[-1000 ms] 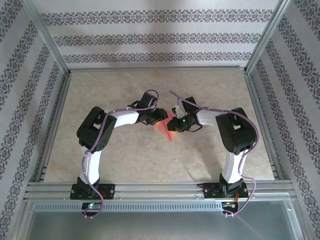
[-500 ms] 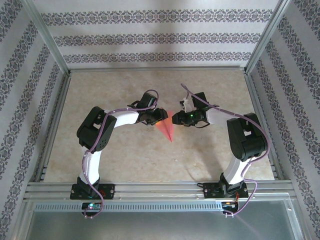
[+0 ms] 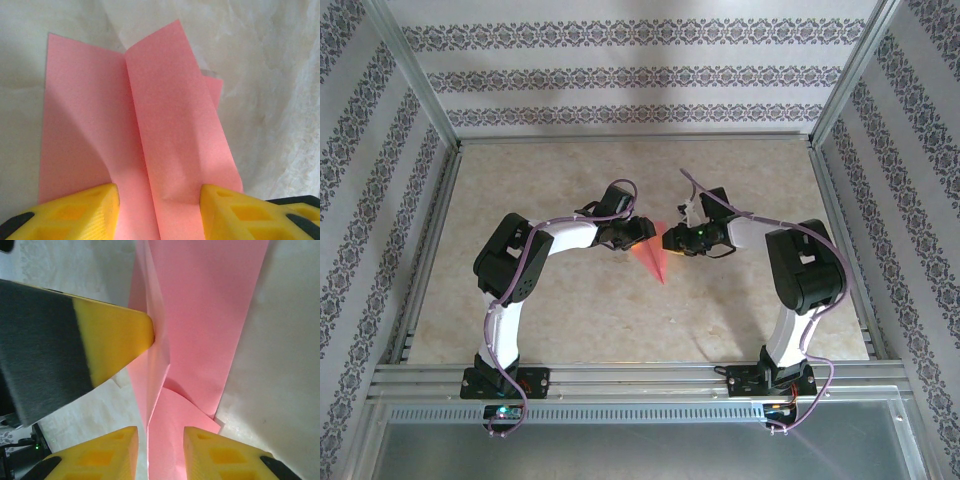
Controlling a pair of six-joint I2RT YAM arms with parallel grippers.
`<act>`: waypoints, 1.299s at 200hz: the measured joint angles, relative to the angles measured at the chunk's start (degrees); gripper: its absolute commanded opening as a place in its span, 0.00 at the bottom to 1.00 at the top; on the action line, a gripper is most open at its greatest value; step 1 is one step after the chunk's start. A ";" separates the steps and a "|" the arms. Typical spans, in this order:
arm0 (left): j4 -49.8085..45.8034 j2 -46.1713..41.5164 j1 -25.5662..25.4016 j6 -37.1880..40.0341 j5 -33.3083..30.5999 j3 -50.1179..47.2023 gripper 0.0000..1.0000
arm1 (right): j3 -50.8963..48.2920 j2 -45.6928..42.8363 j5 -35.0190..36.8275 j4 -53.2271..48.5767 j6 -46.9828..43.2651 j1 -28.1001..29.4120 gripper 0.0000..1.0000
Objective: Fold a paper plane with a square sheet of paper (fold left side to right side)
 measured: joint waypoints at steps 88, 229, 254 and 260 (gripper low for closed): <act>0.00 0.00 0.00 0.00 -0.02 0.00 0.48 | 1.09 1.66 0.48 0.20 0.98 0.87 0.05; -0.02 0.00 0.00 0.17 -0.02 0.00 0.48 | 2.40 4.48 3.72 -1.36 -0.13 0.87 0.03; -0.04 0.00 0.00 0.17 -0.02 0.00 0.48 | 2.71 5.22 4.11 -1.57 -0.33 0.87 0.03; -0.04 0.00 0.00 0.17 -0.02 0.00 0.48 | 2.71 5.33 4.11 -1.57 -0.33 0.87 0.02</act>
